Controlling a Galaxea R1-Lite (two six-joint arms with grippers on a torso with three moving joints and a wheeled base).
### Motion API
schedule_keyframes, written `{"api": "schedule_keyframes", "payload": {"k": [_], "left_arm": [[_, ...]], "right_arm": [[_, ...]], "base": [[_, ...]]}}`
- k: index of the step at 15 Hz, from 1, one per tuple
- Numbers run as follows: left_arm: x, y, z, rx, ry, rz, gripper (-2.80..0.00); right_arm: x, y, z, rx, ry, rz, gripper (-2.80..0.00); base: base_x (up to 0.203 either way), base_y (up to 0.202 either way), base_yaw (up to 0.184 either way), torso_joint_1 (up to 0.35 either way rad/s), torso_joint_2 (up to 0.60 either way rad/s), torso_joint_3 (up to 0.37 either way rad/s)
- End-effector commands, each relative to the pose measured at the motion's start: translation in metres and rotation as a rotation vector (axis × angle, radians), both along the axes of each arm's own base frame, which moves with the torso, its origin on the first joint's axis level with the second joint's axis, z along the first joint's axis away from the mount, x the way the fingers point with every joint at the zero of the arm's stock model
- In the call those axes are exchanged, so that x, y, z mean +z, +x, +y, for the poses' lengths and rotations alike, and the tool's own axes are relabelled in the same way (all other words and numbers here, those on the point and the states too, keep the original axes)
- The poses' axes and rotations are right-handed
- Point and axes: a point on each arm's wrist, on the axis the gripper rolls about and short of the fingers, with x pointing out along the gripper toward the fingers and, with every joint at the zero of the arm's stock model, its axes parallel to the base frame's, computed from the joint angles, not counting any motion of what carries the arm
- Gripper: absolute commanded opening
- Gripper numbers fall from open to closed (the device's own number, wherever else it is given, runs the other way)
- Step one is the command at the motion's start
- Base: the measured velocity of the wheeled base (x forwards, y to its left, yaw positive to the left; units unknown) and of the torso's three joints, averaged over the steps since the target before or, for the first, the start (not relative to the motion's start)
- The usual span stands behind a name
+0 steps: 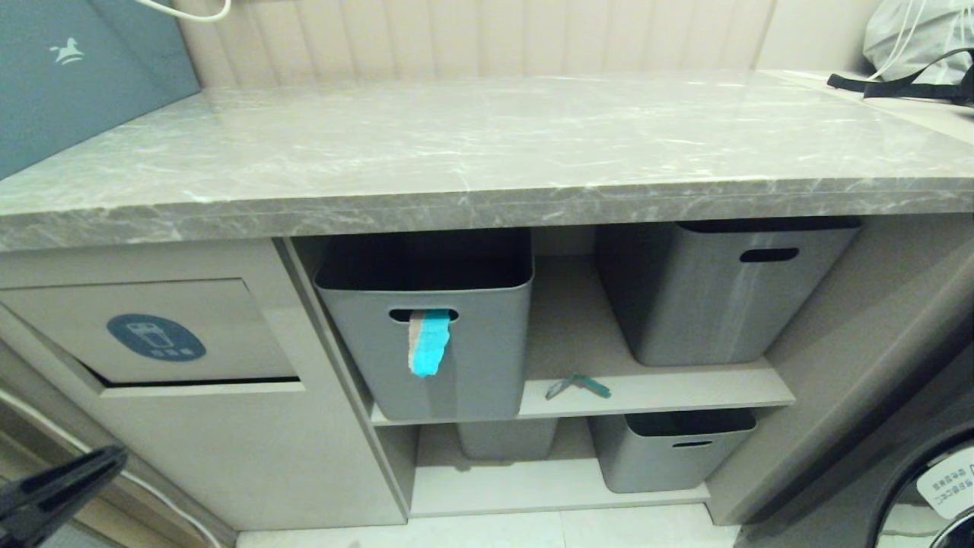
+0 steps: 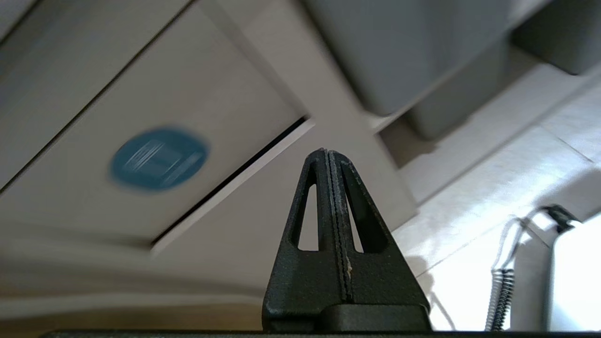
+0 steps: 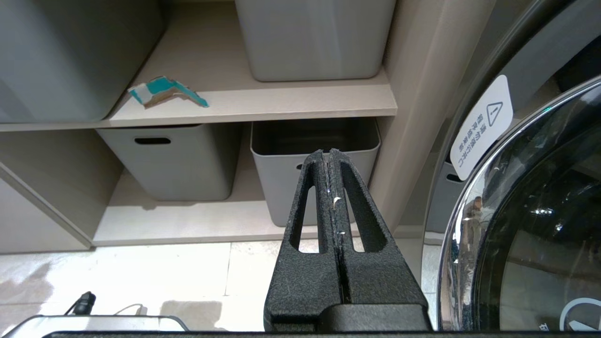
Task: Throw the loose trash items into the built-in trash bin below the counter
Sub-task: Pick up the garbage
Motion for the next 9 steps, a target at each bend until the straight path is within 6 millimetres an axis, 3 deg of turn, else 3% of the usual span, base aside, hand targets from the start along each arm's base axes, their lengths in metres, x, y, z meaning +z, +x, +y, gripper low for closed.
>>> {"api": "schedule_keyframes", "payload": {"k": [1,9], "left_arm": [[-0.003,0.012,-0.007,-0.066,0.012,0.055,-2.80],[-0.024,0.044,-0.033,-0.231,0.026,0.249,-2.80]], "right_arm": [[0.000,0.000,0.000,0.000,0.000,0.001,-2.80],[0.000,0.000,0.000,0.000,0.000,0.000,-2.80]], "base": [[0.000,0.000,0.000,0.000,0.00,0.000],[0.000,0.000,0.000,0.000,0.00,0.000]]}}
